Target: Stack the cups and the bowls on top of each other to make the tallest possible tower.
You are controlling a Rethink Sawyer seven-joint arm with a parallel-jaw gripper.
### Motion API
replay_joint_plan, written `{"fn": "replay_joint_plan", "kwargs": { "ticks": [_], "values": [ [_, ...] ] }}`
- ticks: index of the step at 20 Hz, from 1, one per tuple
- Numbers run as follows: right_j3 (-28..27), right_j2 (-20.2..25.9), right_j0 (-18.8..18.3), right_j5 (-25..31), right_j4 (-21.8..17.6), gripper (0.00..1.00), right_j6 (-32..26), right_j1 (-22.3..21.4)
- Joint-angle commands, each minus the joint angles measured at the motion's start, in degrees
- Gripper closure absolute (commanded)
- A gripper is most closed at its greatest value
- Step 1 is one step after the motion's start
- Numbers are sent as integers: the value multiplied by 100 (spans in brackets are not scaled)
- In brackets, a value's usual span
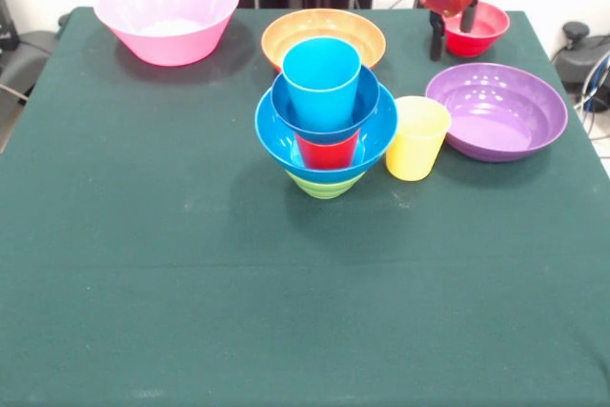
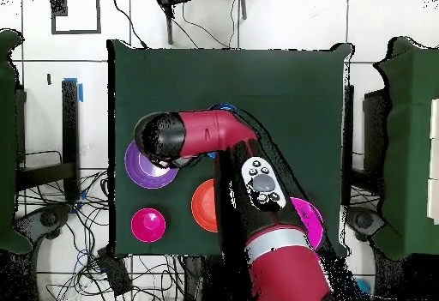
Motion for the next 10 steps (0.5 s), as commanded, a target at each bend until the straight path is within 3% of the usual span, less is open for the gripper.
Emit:
{"fn": "replay_joint_plan", "kwargs": {
  "ticks": [1, 10],
  "values": [
    [-78, -156, 269, 623, 86, 0, 1226, 425],
    [-525, -403, 725, 713, 152, 0, 1552, 838]
  ]
}}
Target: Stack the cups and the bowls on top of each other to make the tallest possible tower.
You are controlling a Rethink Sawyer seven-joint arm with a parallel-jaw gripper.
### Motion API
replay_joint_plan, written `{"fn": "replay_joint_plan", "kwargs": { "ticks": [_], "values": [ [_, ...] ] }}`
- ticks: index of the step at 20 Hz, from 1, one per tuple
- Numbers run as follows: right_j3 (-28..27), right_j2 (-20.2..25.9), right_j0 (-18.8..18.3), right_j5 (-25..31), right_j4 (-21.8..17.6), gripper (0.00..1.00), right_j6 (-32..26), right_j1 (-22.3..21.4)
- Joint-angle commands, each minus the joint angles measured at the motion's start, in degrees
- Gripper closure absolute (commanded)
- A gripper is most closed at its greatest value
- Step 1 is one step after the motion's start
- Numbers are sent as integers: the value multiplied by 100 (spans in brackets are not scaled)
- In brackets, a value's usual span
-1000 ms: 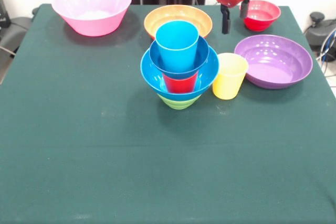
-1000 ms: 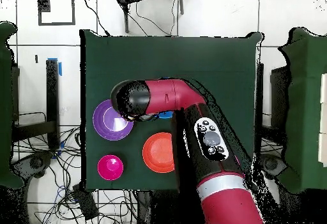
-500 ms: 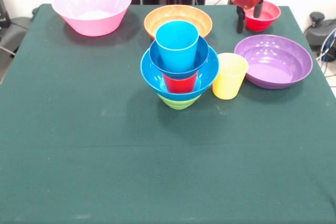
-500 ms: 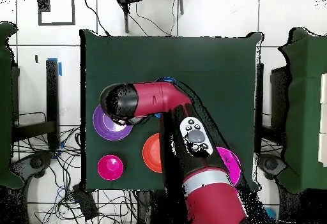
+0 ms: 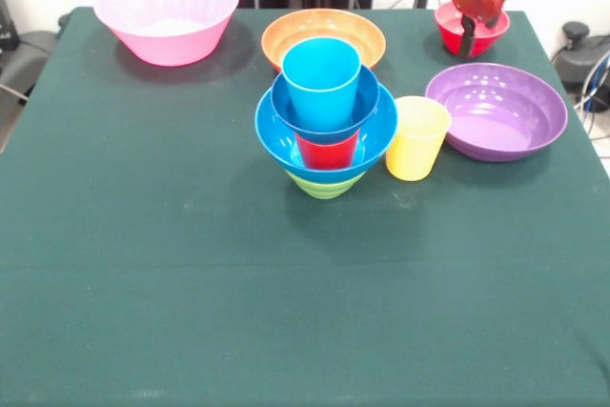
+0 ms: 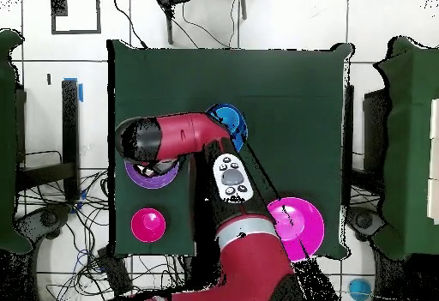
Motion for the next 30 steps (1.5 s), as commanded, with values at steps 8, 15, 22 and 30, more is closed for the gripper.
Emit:
{"fn": "replay_joint_plan", "kwargs": {
  "ticks": [8, 15, 22, 30],
  "values": [
    [-663, -425, 391, 355, -63, 0, 1524, 955],
    [-718, -578, 452, 578, -150, 0, 1677, 1001],
    [-417, -420, 309, -146, -53, 0, 1599, 495],
    [-421, -412, 324, -396, -65, 0, 1690, 358]
  ]
}}
